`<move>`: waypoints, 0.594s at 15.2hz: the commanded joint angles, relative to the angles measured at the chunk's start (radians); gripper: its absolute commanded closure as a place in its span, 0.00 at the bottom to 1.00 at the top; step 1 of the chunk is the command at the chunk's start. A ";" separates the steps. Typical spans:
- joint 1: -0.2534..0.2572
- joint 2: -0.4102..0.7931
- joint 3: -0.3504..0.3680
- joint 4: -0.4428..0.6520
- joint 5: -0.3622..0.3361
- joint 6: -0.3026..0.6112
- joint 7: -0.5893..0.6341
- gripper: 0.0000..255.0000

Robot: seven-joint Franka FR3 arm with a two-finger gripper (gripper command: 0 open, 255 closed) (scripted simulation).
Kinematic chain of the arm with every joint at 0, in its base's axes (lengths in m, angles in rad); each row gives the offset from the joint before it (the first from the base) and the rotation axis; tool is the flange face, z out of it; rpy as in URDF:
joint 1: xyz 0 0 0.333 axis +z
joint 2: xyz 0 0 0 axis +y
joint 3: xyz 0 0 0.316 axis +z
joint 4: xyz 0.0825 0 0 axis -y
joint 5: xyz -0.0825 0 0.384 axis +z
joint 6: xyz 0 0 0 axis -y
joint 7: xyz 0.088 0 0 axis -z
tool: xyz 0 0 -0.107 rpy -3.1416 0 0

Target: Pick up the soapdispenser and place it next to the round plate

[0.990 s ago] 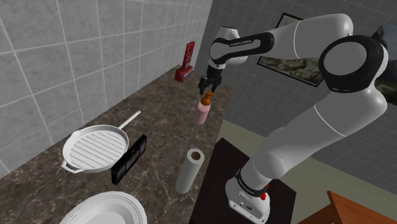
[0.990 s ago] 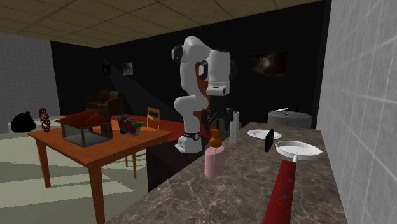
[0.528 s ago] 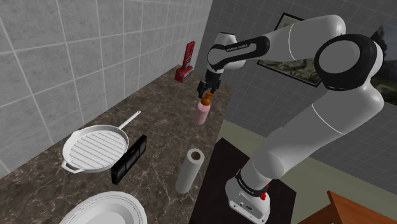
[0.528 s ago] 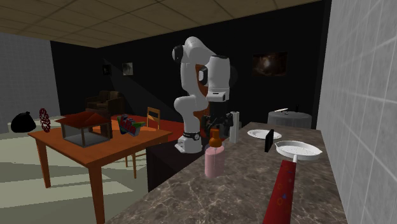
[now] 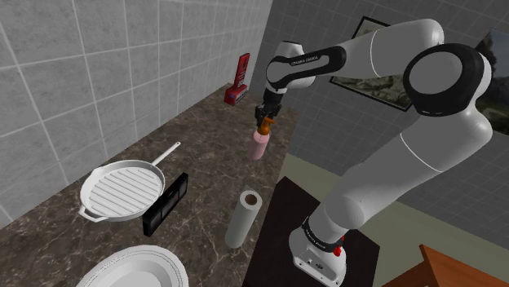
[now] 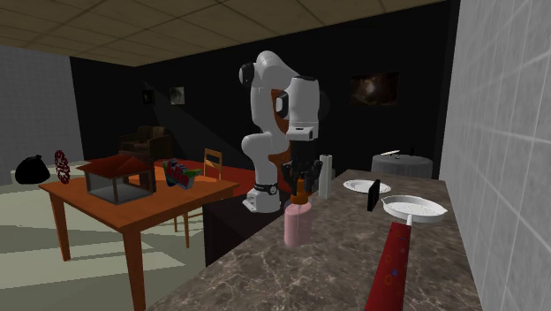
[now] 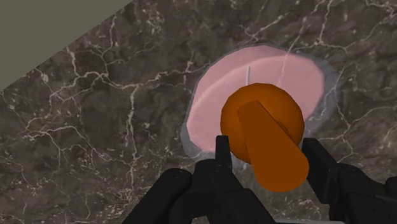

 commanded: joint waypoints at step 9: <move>0.000 -0.017 0.003 0.021 -0.004 -0.042 0.003 1.00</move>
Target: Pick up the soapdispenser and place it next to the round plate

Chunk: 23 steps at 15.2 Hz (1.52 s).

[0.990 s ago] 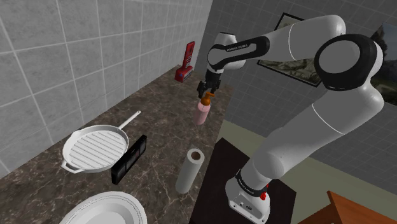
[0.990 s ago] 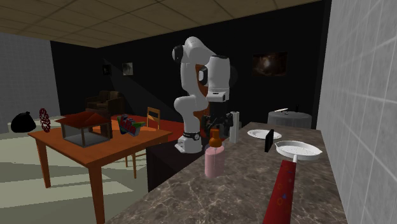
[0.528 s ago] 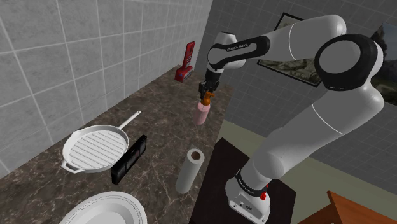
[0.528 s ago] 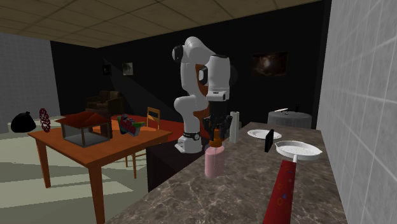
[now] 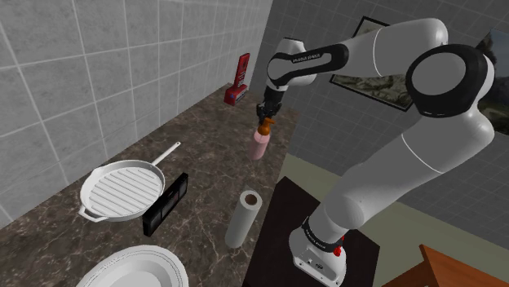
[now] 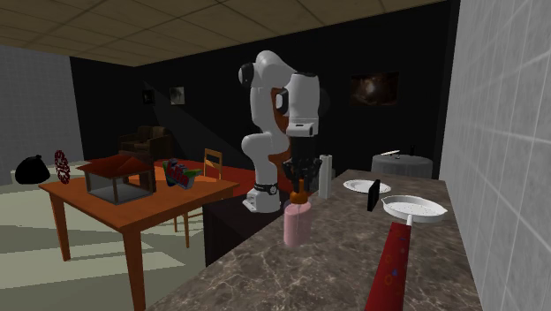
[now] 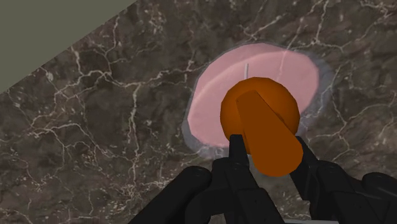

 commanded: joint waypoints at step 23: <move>0.004 -0.081 0.023 0.248 -0.006 -0.332 0.008 1.00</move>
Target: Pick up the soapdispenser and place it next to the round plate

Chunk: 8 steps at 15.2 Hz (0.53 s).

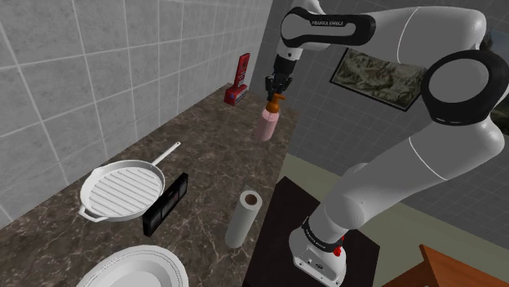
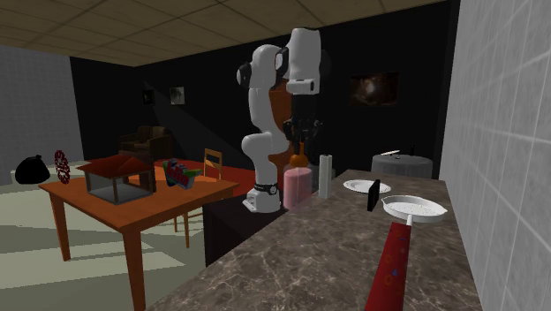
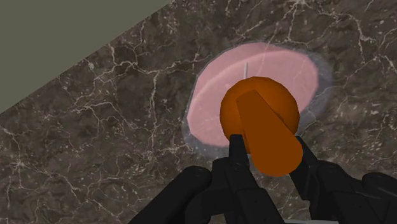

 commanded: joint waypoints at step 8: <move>0.003 0.001 0.006 0.122 0.004 -0.121 -0.002 1.00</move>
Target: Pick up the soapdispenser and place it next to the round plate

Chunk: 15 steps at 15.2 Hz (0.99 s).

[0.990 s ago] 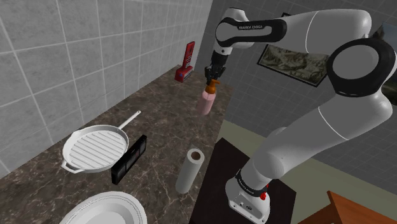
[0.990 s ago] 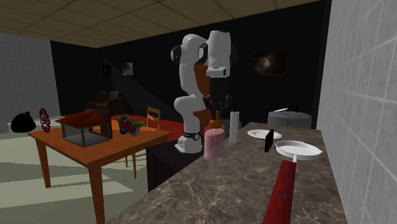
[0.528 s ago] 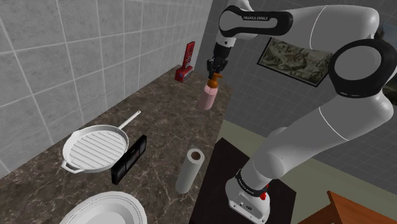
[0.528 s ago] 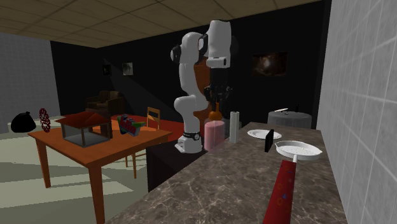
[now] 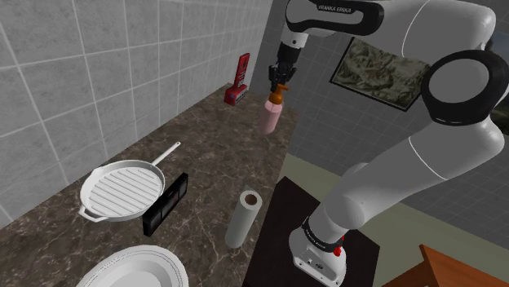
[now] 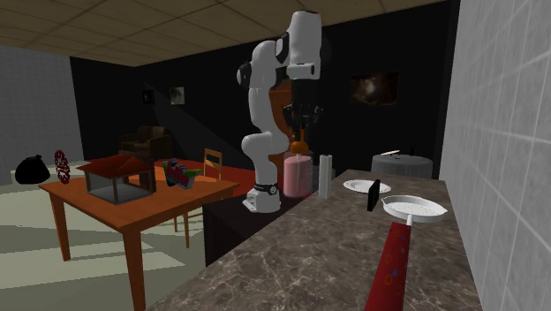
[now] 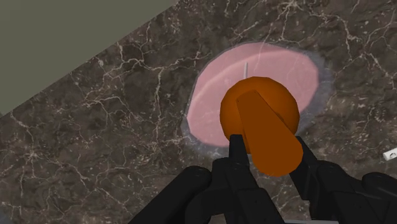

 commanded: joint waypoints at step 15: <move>0.006 0.043 0.003 0.263 0.012 -0.220 -0.012 1.00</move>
